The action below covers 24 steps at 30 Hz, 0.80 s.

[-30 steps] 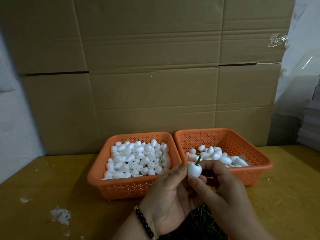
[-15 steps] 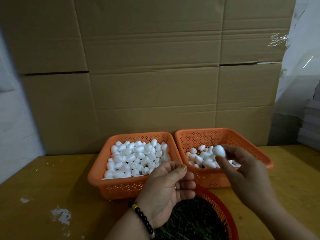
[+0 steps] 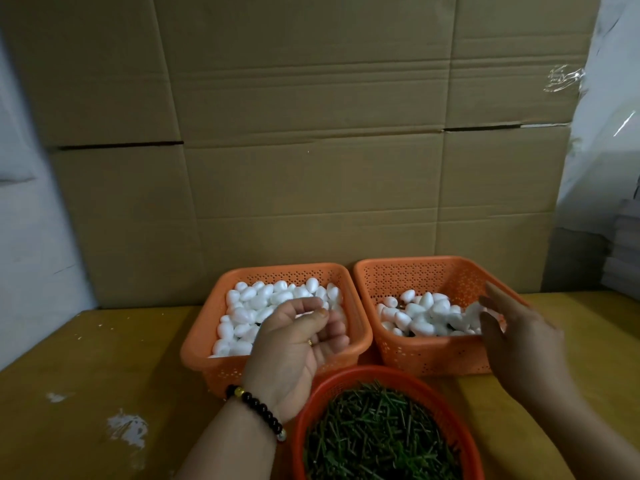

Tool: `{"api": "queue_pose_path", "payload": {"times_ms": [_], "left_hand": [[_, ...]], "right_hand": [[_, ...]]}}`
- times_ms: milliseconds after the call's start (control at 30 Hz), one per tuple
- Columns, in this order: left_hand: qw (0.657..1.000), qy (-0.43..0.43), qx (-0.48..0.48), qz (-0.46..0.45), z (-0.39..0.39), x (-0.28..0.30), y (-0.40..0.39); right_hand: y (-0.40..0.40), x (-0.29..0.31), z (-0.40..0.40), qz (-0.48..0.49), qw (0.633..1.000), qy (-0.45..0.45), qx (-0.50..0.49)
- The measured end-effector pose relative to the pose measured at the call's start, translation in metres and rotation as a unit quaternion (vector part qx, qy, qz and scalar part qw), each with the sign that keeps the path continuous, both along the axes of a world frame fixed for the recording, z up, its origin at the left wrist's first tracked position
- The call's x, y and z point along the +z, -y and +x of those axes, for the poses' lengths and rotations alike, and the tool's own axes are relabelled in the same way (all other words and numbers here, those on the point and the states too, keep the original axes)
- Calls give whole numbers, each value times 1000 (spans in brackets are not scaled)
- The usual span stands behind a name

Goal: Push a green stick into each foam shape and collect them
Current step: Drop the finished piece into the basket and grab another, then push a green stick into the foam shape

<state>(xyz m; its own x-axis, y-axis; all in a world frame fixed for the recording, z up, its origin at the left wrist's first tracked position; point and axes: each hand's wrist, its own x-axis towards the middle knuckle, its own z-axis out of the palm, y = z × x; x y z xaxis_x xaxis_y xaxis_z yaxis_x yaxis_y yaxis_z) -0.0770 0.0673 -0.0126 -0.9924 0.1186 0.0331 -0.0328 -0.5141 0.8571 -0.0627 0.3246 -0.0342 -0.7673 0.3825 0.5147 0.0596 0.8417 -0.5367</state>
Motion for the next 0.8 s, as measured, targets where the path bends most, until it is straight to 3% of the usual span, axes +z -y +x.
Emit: {"api": "queue_pose_path", "payload": {"times_ms": [133, 200, 233, 300, 400, 467, 533, 633, 800], "left_hand": [[993, -32, 77, -78, -15, 5, 22], [974, -41, 99, -202, -27, 4, 33], [955, -50, 98, -274, -35, 3, 37], [903, -73, 76, -417, -51, 2, 44], [755, -103, 22, -647, -76, 0, 51], [668, -88, -37, -738, -87, -1, 50], [609, -55, -113, -783, -91, 0, 49], [536, -27, -208, -818, -97, 3, 48], [466, -17, -223, -856, -99, 3, 43]], "right_hand": [[24, 13, 17, 48, 991, -65, 108], [38, 20, 30, 99, 973, -53, 202], [45, 23, 36, 130, 961, -6, 246], [57, 20, 41, 193, 919, 138, 313], [72, 6, 42, 271, 845, 296, 353], [80, -3, 43, 278, 820, 318, 387], [82, -9, 44, 279, 809, 319, 408], [83, -12, 44, 318, 792, 327, 406], [91, -18, 44, 351, 804, 282, 389]]}}
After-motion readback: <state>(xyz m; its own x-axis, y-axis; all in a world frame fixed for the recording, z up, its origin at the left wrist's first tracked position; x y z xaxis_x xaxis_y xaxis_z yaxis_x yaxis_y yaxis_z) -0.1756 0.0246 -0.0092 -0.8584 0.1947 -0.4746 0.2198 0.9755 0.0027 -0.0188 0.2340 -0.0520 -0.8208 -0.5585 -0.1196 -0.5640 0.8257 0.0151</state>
